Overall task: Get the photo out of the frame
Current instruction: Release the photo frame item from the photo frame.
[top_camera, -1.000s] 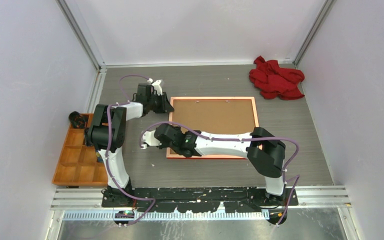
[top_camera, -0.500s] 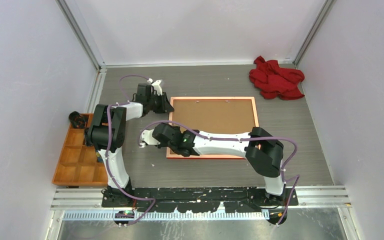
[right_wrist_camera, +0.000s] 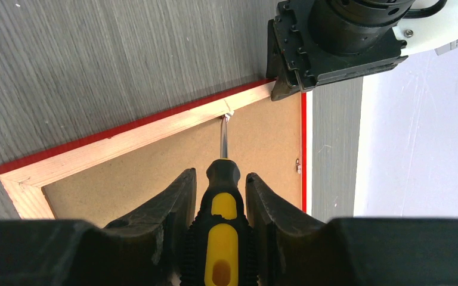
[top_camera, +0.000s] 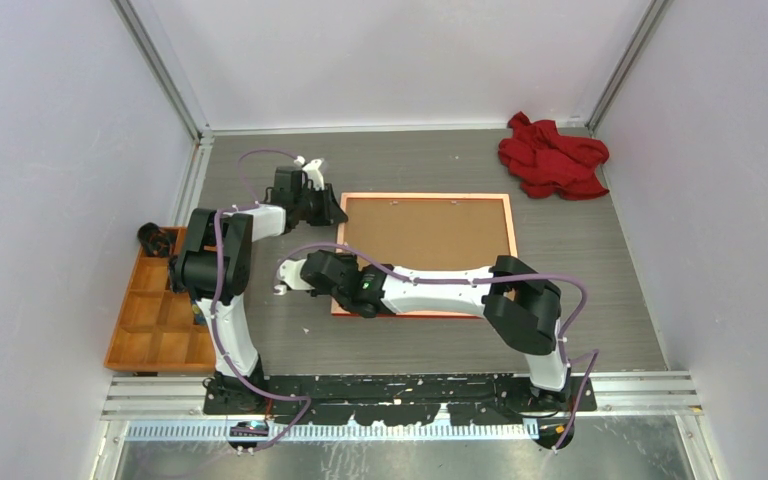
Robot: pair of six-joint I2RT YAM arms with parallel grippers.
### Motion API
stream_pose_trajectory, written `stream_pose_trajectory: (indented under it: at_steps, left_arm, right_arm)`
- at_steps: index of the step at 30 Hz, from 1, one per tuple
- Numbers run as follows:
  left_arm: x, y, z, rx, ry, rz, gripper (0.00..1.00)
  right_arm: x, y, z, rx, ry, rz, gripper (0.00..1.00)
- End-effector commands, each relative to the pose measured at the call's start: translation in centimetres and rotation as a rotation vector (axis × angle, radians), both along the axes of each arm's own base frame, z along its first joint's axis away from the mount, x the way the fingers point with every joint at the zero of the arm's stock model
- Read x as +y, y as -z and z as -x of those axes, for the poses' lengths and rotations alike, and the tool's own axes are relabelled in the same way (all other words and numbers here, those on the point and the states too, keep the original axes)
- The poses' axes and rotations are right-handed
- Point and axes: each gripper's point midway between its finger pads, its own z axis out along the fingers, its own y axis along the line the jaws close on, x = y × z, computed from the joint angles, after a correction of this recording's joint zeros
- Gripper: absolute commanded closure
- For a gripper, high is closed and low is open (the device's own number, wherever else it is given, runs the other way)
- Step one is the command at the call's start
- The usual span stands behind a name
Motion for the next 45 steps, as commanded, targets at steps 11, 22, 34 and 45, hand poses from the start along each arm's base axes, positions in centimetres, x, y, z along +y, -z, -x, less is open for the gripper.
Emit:
stream_pose_trajectory:
  at_steps: [11, 22, 34, 45]
  left_arm:
    - [-0.2, 0.7, 2.0, 0.048, 0.054, 0.018, 0.77]
    - [-0.2, 0.8, 2.0, 0.051, 0.053, 0.017, 0.77]
    - [-0.2, 0.8, 1.9, 0.052, 0.052, 0.017, 0.77]
    - [-0.2, 0.7, 1.9, 0.05, 0.053, 0.017, 0.77]
  right_arm:
    - [-1.8, 1.4, -2.1, -0.012, 0.104, 0.026, 0.99]
    - [-1.7, 1.0, -2.3, -0.018, 0.134, 0.004, 0.99]
    - [-1.9, 1.1, -2.0, -0.005, 0.119, 0.008, 0.99]
    - [-1.8, 1.7, -1.4, 0.056, 0.11, 0.011, 0.99]
